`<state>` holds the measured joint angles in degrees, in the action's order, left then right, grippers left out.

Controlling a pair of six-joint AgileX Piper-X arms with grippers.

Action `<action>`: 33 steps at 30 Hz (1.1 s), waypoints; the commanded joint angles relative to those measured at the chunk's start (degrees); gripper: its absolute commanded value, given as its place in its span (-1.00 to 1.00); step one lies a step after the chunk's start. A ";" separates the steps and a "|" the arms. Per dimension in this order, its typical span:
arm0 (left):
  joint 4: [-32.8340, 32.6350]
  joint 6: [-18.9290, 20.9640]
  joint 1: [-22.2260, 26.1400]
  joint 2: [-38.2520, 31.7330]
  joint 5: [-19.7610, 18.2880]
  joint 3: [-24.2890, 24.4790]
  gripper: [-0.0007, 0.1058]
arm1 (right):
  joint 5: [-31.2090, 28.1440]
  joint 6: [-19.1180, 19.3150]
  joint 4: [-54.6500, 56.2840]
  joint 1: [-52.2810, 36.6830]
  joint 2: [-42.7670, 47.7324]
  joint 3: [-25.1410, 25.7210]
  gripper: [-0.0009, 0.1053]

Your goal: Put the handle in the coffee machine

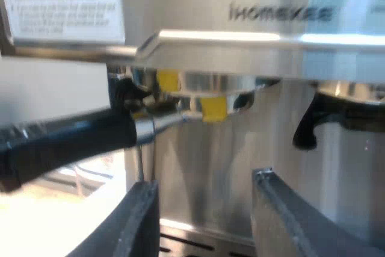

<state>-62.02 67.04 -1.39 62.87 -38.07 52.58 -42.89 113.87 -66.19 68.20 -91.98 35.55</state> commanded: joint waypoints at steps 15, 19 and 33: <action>1.65 10.76 -11.65 -6.59 6.14 -1.07 -0.98 | 21.41 -10.24 28.92 0.08 20.66 -1.19 -0.26; 1.64 11.16 -12.18 -6.65 6.13 -1.07 -0.98 | 23.82 -10.95 37.37 0.08 25.65 -1.19 -0.26; 1.95 12.66 -18.94 -6.78 6.57 -1.07 -0.98 | 29.98 -12.25 58.53 -0.02 38.41 0.55 -0.26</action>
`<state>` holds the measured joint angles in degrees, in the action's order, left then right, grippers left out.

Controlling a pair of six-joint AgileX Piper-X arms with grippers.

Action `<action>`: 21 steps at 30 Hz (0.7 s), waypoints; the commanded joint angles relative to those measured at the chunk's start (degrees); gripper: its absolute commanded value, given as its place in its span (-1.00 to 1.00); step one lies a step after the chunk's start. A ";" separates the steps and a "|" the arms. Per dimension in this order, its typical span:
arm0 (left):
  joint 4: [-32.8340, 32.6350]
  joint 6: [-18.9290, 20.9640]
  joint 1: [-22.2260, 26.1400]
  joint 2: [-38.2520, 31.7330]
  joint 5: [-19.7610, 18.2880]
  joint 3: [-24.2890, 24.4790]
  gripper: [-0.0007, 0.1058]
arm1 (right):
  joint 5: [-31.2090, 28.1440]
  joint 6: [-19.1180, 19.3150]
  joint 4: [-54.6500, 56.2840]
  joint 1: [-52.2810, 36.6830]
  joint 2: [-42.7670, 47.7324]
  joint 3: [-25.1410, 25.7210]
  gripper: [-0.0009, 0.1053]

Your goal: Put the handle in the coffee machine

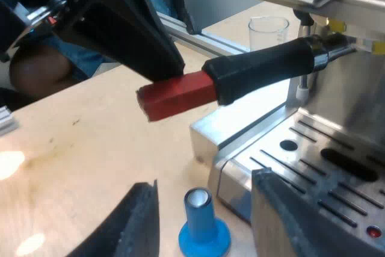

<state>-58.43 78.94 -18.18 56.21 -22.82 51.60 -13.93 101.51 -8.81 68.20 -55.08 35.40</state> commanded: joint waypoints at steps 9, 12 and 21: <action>-0.82 1.00 -4.55 -0.12 -9.10 -0.09 -0.98 | 5.73 -0.19 8.81 -4.59 4.14 4.88 -0.26; -0.82 1.00 -8.17 -0.12 -9.00 -0.09 -0.98 | 8.57 0.20 12.27 -7.00 4.14 7.35 -0.26; 3.72 1.00 -14.10 0.73 -7.40 -0.09 -0.98 | 9.30 2.42 13.95 -9.73 4.39 9.95 -0.26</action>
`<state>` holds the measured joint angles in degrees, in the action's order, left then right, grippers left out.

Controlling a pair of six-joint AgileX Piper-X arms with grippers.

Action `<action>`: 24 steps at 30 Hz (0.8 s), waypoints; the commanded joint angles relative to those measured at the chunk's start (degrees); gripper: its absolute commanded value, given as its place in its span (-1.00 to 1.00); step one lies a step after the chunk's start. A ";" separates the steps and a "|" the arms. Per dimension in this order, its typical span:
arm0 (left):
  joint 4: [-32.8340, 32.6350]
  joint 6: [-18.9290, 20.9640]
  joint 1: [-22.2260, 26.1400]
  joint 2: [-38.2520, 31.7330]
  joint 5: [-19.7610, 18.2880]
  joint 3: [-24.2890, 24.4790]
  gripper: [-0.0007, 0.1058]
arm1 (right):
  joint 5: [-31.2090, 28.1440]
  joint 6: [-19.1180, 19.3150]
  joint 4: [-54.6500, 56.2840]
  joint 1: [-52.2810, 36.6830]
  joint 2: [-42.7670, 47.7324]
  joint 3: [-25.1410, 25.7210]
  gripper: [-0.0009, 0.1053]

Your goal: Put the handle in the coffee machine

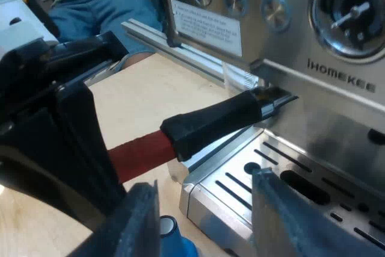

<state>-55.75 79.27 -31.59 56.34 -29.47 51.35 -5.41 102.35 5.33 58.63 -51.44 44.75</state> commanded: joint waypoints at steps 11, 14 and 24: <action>0.33 -0.24 -0.56 -0.84 1.07 4.05 -0.98 | 0.16 1.94 0.46 -0.16 0.75 0.61 -0.26; -0.03 -0.24 -0.36 -2.43 4.43 5.24 -0.98 | 0.16 2.62 0.46 -0.16 0.75 0.61 -0.26; -3.64 -1.71 4.14 -7.36 7.44 5.62 -0.98 | 0.46 2.89 0.46 -0.16 0.75 0.61 -0.26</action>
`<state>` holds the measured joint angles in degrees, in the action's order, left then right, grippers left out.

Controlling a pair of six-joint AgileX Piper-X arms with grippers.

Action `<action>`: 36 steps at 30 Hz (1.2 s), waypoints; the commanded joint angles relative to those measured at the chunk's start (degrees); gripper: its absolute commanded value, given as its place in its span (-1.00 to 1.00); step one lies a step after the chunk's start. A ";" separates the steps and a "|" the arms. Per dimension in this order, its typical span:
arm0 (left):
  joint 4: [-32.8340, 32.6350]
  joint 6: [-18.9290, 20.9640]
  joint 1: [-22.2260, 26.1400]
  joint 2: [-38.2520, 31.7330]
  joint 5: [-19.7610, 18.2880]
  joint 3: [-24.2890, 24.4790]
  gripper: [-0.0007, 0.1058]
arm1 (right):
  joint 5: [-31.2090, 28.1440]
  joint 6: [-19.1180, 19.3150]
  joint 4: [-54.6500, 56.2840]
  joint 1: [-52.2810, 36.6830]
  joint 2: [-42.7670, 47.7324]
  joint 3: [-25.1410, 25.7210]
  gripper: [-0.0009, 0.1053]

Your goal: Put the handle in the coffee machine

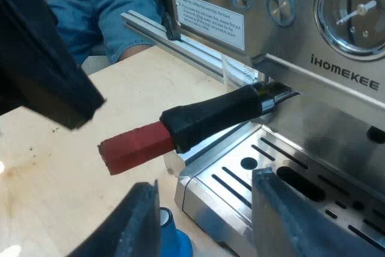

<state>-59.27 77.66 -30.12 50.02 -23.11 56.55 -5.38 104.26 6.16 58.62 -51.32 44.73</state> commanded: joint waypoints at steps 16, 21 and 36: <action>-3.26 -3.89 12.32 1.14 7.07 -0.42 -0.98 | 2.97 0.98 -0.38 -0.04 0.62 0.63 -0.26; -3.55 -4.28 12.32 4.53 7.07 -0.42 -0.98 | 5.38 -2.93 -0.79 0.46 0.95 0.63 -0.26; -3.30 -6.87 12.32 8.51 9.84 -0.42 -0.98 | 5.38 -4.24 -0.85 1.08 4.99 0.67 0.53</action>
<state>-62.83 71.16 -17.92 58.28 -14.41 56.19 -0.67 100.11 6.16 59.60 -46.80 44.73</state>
